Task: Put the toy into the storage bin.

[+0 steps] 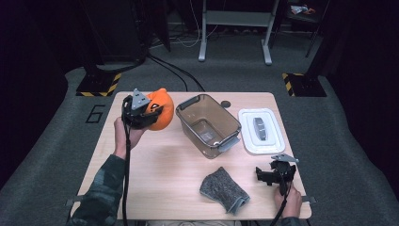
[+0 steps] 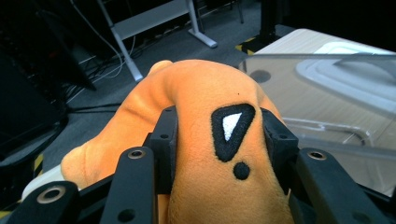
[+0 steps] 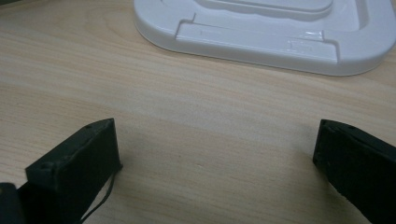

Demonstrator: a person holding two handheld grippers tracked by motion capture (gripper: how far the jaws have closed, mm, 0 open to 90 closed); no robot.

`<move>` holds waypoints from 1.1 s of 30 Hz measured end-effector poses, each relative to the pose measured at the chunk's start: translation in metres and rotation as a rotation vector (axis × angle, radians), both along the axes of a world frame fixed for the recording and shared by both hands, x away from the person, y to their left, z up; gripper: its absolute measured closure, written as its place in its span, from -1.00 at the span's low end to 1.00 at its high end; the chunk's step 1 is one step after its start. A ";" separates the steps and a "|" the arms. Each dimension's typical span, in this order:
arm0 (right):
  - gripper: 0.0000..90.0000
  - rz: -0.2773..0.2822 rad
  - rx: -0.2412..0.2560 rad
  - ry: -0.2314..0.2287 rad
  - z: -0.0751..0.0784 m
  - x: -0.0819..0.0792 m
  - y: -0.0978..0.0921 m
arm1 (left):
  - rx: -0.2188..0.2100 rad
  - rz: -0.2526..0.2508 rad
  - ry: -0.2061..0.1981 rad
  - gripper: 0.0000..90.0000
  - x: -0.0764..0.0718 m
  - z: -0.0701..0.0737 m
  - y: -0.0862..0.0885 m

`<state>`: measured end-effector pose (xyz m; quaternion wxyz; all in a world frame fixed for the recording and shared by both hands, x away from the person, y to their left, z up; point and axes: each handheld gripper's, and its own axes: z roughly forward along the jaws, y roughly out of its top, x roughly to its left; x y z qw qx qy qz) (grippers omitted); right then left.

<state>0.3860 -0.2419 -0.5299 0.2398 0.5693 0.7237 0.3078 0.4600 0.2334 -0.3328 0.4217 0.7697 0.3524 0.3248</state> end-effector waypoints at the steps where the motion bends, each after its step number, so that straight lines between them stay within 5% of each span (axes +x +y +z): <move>1: -1.00 -0.001 0.003 0.000 0.000 0.000 0.000 | 0.003 -0.006 -0.003 0.28 0.001 0.001 -0.002; 18: -1.00 0.000 0.000 0.000 0.000 0.000 0.000 | -0.002 -0.096 -0.026 0.27 0.027 0.014 -0.042; 33: -1.00 -0.006 0.006 0.000 0.000 0.000 0.001 | 0.016 -0.155 -0.010 0.26 0.042 0.009 -0.076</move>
